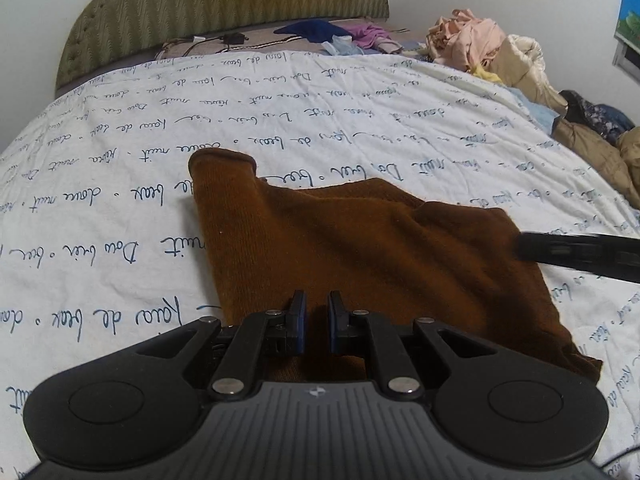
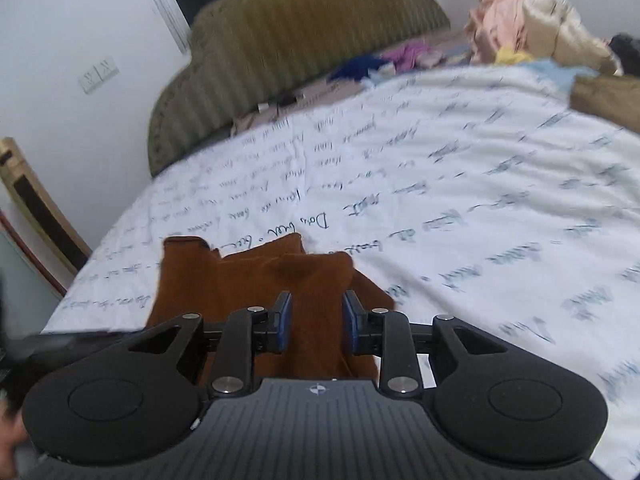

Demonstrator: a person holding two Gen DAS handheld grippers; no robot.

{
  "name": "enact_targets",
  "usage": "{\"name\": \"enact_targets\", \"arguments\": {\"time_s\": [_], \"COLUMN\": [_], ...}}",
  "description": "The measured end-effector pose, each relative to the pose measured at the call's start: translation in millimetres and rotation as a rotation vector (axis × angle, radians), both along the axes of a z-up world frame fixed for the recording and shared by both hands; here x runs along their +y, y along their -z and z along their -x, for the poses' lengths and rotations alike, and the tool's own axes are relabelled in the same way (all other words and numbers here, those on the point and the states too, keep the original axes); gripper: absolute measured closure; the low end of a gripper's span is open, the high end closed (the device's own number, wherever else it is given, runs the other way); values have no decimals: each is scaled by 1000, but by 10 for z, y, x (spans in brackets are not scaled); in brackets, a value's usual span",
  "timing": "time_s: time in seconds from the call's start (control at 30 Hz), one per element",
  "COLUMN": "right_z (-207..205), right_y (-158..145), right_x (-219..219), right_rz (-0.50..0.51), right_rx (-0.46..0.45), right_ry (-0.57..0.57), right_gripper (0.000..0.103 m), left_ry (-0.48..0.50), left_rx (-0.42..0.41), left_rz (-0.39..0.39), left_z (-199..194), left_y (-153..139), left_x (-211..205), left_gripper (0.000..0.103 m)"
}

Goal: Fold small clothes

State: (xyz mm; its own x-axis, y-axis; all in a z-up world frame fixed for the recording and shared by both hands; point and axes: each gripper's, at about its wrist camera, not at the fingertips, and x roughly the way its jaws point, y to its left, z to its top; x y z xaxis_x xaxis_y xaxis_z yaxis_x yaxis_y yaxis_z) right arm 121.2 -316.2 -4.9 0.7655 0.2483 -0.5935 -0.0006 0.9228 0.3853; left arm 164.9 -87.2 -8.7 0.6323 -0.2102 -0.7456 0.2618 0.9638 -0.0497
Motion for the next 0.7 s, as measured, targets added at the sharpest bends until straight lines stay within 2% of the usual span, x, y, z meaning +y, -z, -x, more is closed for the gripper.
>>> {"name": "enact_targets", "arguments": {"time_s": [0.1,0.17,0.2,0.23,0.27,0.37,0.43,0.57,0.6,0.63,0.7], "right_z": [-429,-571,-615,-646,-657,-631,-525,-339,-336,-373,-468], "right_y": [188,269,301,320,323,271,174,-12,21,114,405], "right_x": [133,242,293,337,362,307,272,159,139,129,92], "right_rz": [2,49,81,110,137,134,168,148,164,180,200], "right_rx": [95,131,142,145,144,135,75,-22,-14,24,117], "right_ry": [-41,-74,-75,-86,-80,-64,-38,21,42,47,40], "right_gripper": [62,61,65,83,92,95,96,97,97,101,101], "left_ry": [5,2,1,-2,-4,-9,-9,-1,-3,-8,-25], "left_rx": [6,10,11,11,11,10,9,-6,-5,-3,15], "left_rz": [-63,-98,-106,-114,-120,-129,-129,-156,-161,-166,-133], "left_z": [-67,-103,-114,-126,-136,-148,-146,-129,-135,-143,-175], "left_y": [26,60,76,91,104,124,123,121,125,128,104], "left_x": [-62,-98,-109,-115,-120,-129,-137,-173,-174,-165,-92], "left_gripper": [92,92,92,92,92,92,92,91,91,91,91]}}
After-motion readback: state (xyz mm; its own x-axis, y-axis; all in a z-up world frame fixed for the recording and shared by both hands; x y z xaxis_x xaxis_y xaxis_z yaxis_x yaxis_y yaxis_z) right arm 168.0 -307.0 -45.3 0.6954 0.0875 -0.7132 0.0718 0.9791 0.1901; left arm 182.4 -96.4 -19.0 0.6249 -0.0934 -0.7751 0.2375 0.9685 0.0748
